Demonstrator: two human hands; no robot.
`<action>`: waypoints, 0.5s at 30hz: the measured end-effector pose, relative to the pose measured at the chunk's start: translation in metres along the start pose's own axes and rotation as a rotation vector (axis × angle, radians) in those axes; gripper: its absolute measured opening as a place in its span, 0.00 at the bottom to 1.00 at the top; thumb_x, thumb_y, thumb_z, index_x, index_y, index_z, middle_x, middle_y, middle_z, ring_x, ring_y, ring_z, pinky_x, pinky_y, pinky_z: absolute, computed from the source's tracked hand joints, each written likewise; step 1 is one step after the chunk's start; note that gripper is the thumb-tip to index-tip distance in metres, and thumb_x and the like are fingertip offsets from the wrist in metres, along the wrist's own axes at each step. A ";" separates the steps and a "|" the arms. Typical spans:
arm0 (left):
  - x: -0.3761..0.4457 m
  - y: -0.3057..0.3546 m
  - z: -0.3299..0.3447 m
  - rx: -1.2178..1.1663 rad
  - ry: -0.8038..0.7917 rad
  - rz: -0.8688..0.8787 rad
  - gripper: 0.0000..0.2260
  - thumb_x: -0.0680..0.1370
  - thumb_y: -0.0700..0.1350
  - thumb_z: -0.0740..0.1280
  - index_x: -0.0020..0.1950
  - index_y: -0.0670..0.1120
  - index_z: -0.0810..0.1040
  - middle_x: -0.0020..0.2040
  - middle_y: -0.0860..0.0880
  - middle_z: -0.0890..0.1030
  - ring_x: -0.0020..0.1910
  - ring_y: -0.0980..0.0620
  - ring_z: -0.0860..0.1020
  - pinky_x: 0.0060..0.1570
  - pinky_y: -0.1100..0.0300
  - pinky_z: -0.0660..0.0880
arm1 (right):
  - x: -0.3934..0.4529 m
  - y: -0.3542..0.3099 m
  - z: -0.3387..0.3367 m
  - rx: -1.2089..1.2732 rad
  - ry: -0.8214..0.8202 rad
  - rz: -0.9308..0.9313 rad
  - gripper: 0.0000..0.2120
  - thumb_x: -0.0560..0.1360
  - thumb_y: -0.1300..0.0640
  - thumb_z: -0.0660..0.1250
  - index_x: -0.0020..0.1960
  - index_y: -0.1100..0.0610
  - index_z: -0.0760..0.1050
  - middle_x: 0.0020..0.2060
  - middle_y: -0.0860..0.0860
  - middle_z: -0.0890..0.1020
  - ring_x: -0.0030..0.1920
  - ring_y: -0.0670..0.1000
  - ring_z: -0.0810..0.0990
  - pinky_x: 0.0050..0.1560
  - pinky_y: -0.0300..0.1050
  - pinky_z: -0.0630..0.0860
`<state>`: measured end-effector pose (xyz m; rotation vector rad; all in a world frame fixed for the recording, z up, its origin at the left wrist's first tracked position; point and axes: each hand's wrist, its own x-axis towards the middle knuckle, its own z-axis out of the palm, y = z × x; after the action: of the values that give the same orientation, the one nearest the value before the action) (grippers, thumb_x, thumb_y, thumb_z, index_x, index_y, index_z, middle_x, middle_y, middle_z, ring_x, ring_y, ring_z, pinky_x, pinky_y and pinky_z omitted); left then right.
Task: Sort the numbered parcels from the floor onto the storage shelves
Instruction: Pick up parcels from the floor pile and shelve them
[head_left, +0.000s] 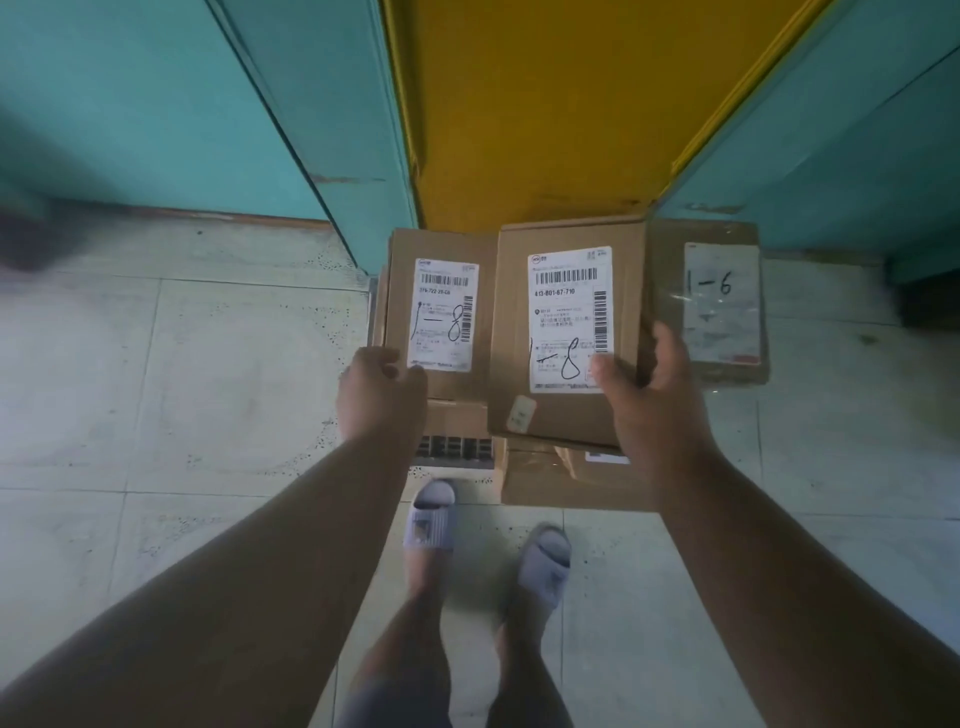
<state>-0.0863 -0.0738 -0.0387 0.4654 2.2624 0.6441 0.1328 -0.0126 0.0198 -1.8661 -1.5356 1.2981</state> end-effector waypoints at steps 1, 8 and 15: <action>0.007 -0.008 0.000 0.021 0.008 -0.037 0.19 0.73 0.51 0.68 0.63 0.51 0.74 0.53 0.50 0.80 0.47 0.48 0.80 0.47 0.47 0.82 | 0.002 0.002 0.008 0.000 -0.009 0.016 0.23 0.79 0.52 0.67 0.72 0.50 0.66 0.62 0.46 0.80 0.60 0.46 0.78 0.50 0.34 0.74; 0.031 -0.028 0.000 0.224 -0.073 -0.016 0.35 0.70 0.62 0.74 0.69 0.46 0.67 0.59 0.47 0.72 0.54 0.46 0.74 0.51 0.52 0.76 | 0.017 0.010 0.048 0.003 -0.023 0.080 0.24 0.80 0.50 0.66 0.74 0.49 0.65 0.64 0.47 0.78 0.59 0.47 0.77 0.43 0.34 0.69; 0.056 -0.034 -0.007 0.204 -0.147 0.015 0.32 0.71 0.59 0.75 0.71 0.47 0.71 0.64 0.47 0.78 0.56 0.47 0.78 0.47 0.56 0.74 | 0.021 0.014 0.057 0.038 -0.034 0.124 0.24 0.79 0.51 0.67 0.73 0.47 0.65 0.59 0.43 0.78 0.57 0.46 0.77 0.43 0.36 0.70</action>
<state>-0.1339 -0.0757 -0.0843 0.6092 2.1948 0.3738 0.0921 -0.0117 -0.0279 -1.9514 -1.4214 1.4099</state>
